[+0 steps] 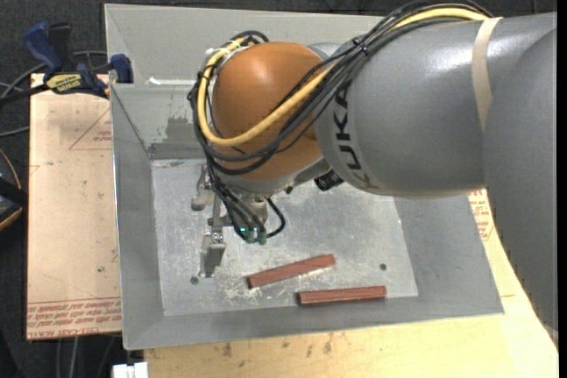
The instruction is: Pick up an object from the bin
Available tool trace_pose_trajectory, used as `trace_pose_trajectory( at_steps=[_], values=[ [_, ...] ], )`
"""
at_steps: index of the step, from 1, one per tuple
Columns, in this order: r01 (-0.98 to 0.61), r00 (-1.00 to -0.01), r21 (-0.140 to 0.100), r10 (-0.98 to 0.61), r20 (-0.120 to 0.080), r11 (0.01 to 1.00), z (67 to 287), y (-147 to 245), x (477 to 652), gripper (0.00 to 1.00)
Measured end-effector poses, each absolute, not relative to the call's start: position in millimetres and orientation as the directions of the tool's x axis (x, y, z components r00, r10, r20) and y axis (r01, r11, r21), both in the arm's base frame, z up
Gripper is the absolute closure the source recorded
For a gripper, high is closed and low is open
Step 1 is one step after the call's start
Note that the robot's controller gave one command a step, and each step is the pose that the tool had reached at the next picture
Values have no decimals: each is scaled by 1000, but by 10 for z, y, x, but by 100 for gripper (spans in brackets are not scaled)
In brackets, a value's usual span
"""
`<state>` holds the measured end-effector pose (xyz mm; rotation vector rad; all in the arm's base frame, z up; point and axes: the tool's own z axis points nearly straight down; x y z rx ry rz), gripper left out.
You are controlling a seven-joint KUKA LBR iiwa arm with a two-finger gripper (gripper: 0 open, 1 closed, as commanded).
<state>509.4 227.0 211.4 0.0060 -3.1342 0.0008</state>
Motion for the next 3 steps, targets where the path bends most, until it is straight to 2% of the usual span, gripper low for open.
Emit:
trace_pose_trajectory(
  at_steps=[1,3],
  values=[
    [0,-1000,1,0,0,1000,2153,2259,5115,0],
    [-130,-991,3,-130,-8,992,1926,1887,5289,0]
  ],
)
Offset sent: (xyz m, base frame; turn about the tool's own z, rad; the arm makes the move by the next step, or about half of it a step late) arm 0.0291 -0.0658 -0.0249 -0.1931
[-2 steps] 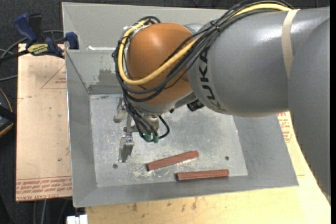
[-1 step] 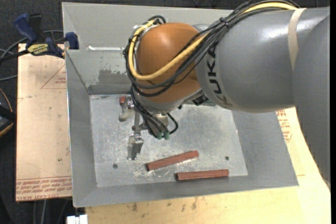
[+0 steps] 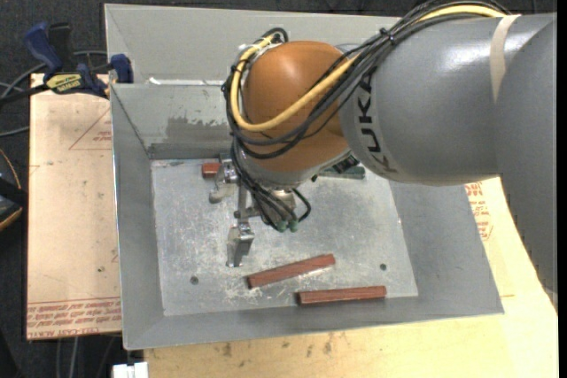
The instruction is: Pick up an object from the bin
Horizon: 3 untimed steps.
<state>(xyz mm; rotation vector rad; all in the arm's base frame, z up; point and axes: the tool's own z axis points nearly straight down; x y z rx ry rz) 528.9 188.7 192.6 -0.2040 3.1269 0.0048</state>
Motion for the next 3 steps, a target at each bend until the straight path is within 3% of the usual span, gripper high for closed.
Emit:
trace_pose_trajectory(
  at_steps=[1,2,3],
  values=[
    [-257,-966,1,-257,-4,966,1156,1932,5088,0],
    [-225,-974,3,-225,5,974,966,1582,5240,0],
    [-263,-965,1,-263,-2,965,846,1274,5189,0]
  ],
)
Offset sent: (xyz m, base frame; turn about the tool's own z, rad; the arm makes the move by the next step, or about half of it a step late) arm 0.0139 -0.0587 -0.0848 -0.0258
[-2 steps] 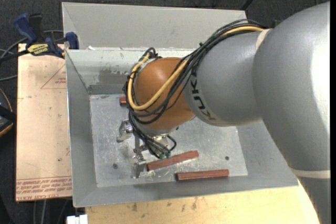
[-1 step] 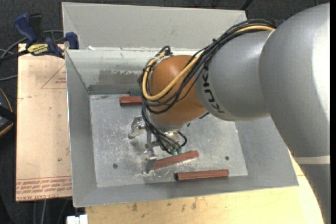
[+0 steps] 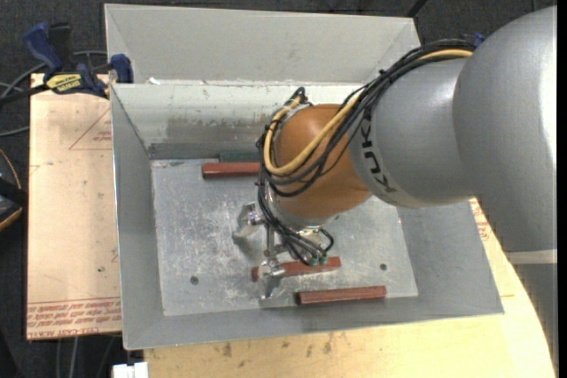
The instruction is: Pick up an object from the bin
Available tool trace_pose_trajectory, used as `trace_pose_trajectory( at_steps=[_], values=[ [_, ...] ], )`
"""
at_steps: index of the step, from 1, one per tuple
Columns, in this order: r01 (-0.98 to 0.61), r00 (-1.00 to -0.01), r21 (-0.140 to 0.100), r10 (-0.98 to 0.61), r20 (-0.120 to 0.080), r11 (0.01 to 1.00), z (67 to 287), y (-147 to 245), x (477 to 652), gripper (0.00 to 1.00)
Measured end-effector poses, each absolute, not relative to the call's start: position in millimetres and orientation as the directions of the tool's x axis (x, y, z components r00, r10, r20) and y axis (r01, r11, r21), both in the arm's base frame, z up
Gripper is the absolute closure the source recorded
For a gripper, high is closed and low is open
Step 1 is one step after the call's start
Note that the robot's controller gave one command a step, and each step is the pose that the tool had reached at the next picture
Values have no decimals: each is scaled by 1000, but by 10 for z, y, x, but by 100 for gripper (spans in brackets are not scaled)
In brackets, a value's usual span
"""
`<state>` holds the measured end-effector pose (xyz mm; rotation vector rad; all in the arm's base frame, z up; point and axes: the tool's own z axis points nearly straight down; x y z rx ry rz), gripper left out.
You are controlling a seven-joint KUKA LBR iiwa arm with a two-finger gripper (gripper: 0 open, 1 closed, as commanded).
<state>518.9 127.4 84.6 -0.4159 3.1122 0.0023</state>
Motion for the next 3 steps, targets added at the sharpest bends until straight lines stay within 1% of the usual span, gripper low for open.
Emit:
trace_pose_trajectory(
  at_steps=[1,2,3],
  values=[
    [-689,-725,2,-689,0,725,846,798,4844,100],
    [-689,-725,2,-689,0,725,846,799,4845,100],
    [-692,-722,-2,-692,-5,722,2460,608,5026,100]
  ],
)
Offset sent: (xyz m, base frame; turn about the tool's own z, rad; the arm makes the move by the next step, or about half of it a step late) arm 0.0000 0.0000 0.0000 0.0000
